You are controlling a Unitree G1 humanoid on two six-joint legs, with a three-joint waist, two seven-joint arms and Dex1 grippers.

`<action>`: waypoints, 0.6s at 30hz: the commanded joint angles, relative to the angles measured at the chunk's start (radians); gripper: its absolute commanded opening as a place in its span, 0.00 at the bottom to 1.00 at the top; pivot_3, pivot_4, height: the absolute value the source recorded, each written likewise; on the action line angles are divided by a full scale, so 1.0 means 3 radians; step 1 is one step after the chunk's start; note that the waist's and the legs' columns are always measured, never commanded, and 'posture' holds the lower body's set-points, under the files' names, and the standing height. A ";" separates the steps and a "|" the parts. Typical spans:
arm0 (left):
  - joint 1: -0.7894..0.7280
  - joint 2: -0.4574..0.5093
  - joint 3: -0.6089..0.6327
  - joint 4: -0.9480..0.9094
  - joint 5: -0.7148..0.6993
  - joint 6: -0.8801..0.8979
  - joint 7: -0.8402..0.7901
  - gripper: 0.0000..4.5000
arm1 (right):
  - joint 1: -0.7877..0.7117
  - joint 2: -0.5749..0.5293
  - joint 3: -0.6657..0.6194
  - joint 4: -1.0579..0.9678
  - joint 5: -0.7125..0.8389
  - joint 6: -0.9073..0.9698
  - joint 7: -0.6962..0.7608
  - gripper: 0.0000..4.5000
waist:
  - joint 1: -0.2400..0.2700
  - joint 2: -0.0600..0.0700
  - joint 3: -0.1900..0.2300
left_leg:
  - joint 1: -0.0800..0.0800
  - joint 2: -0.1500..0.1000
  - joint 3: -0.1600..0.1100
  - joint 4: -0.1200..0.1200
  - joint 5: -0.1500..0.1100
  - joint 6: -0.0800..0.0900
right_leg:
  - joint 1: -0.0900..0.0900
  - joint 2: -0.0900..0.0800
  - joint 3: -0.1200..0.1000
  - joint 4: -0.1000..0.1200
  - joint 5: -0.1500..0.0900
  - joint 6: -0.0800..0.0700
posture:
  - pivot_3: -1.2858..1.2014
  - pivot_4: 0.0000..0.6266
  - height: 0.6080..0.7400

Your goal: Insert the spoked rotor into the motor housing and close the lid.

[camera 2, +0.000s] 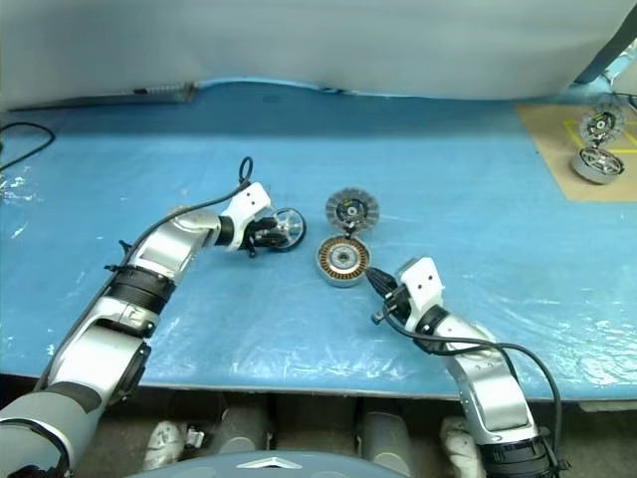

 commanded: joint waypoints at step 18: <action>0.0038 0.0493 -0.0144 -0.1523 -0.0663 0.0450 -0.1024 0.37 | 0.0139 0.0071 -0.0004 0.0350 -0.0087 -0.0837 0.0193 0.00 | -0.0017 -0.0002 0.0003 | -0.0003 0.0002 0.0002 -0.0004 0.0000 0.0000 | -0.0004 0.0000 -0.0001 -0.0001 -0.0001 -0.0001 | 0.52 0.24 1.00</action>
